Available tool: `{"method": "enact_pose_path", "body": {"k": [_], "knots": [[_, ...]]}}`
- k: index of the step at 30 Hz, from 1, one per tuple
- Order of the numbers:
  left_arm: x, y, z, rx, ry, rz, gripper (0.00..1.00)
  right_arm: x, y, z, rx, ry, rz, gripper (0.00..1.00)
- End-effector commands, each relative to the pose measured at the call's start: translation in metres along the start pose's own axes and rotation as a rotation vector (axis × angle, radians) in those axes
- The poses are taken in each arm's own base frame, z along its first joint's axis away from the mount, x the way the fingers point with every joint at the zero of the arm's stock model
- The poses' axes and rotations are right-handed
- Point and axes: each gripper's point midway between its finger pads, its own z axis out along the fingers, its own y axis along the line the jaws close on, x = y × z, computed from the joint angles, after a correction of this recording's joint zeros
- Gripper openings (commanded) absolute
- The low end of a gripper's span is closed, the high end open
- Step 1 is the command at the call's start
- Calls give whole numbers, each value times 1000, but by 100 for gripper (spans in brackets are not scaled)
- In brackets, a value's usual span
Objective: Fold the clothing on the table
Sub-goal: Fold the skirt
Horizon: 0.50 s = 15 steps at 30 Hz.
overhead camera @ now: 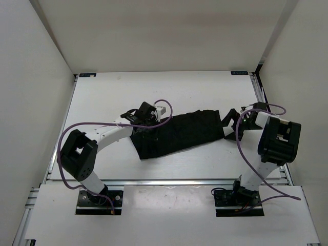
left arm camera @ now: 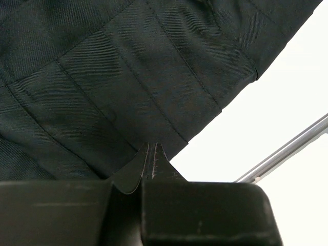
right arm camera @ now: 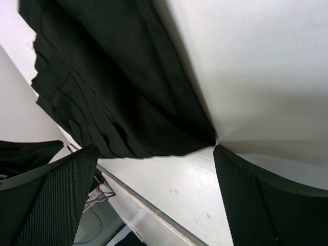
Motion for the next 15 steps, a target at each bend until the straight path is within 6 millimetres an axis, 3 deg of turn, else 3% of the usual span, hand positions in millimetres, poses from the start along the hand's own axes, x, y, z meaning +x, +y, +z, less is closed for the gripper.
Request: {"method": "enact_pose_path", "body": {"k": [1,3,6,9,11,13,15], "knots": [[0,2,-3,11,-1,-1,0,-25,-2,10,10,-55,-66,98],[-1,-1,-3,18,-2,7,0,-25,2,15,6,-45,-94,95],[1,-1,-2,23,13,9,0,-24,7,20,-16,-33,-112,80],[1,3,-1,14,16,0,0,-23,20,23,-53,-30,-141,52],[2,6,-4,10,21,-1,0,-20,27,25,-78,-20,-162,22],[4,12,-6,-1,25,-6,0,-22,34,23,-91,-28,-193,1],[10,17,-5,-11,42,-7,0,-23,41,18,-114,-42,-218,0]]}}
